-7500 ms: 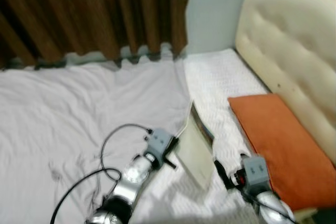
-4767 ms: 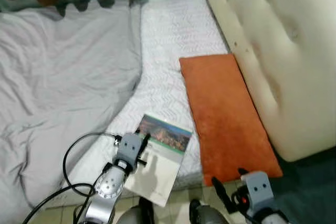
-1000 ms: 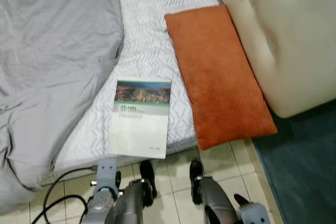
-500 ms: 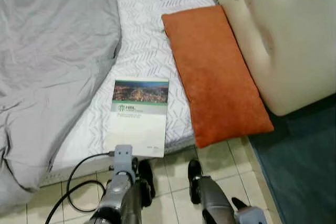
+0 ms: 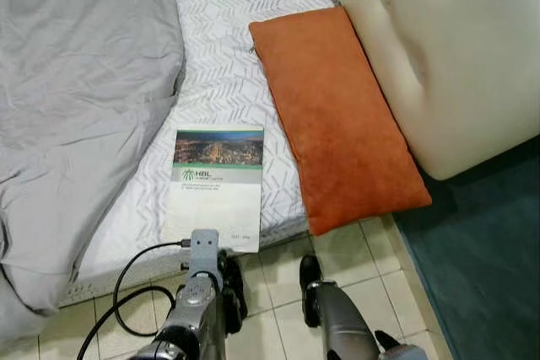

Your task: Clean up the room

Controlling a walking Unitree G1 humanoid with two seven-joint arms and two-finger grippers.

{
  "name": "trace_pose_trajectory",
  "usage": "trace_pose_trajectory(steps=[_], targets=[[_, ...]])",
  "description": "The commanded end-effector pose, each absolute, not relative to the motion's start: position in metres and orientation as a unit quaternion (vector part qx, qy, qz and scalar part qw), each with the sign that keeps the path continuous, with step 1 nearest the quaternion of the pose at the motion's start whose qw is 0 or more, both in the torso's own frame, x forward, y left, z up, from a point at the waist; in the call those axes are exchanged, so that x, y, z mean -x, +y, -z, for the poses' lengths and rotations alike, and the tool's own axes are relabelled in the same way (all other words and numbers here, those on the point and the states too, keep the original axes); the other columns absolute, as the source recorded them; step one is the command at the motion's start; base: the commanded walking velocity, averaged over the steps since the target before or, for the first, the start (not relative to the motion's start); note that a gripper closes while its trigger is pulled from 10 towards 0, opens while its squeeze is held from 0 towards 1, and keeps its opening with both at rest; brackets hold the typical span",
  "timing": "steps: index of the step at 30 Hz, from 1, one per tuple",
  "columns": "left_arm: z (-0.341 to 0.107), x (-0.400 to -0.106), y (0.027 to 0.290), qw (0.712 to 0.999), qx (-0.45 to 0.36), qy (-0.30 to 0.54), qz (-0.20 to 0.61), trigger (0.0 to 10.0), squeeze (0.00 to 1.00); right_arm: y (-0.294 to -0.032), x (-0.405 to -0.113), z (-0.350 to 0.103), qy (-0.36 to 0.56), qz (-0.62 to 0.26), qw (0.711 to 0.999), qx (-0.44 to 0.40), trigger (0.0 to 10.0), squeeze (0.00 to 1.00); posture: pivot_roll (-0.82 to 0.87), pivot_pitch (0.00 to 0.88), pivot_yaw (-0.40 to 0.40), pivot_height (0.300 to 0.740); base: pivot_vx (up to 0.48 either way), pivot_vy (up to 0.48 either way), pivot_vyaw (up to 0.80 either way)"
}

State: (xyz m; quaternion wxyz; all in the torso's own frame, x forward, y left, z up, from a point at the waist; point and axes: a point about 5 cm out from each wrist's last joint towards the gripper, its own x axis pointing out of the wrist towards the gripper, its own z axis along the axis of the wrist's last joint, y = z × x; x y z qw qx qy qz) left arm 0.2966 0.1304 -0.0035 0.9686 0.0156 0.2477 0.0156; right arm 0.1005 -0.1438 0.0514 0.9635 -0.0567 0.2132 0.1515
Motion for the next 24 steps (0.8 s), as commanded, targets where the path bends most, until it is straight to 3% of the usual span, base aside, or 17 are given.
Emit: trace_pose_trajectory(steps=[1, 6, 24], targets=[[0.019, -0.281, 0.139, 0.961, -0.017, 0.276, -0.027, 10.0, 0.00, -0.145, -0.089, -0.046, 0.236, -0.148, 0.959, 0.058, 10.0, 0.00, -0.34, 0.555, 0.022, 0.740, 0.000, 0.000, 0.00], [0.028, -0.272, 0.151, 0.949, -0.026, 0.312, -0.049, 10.0, 0.00, -0.141, -0.092, -0.046, 0.234, -0.152, 0.959, 0.055, 10.0, 0.00, -0.34, 0.559, 0.017, 0.740, 0.000, 0.000, 0.00], [0.011, -0.295, 0.146, 0.943, -0.063, 0.323, -0.050, 10.0, 0.00, -0.141, -0.079, -0.049, 0.247, -0.147, 0.956, 0.059, 10.0, 0.00, -0.42, 0.580, 0.007, 0.740, 0.000, 0.000, 0.00]])
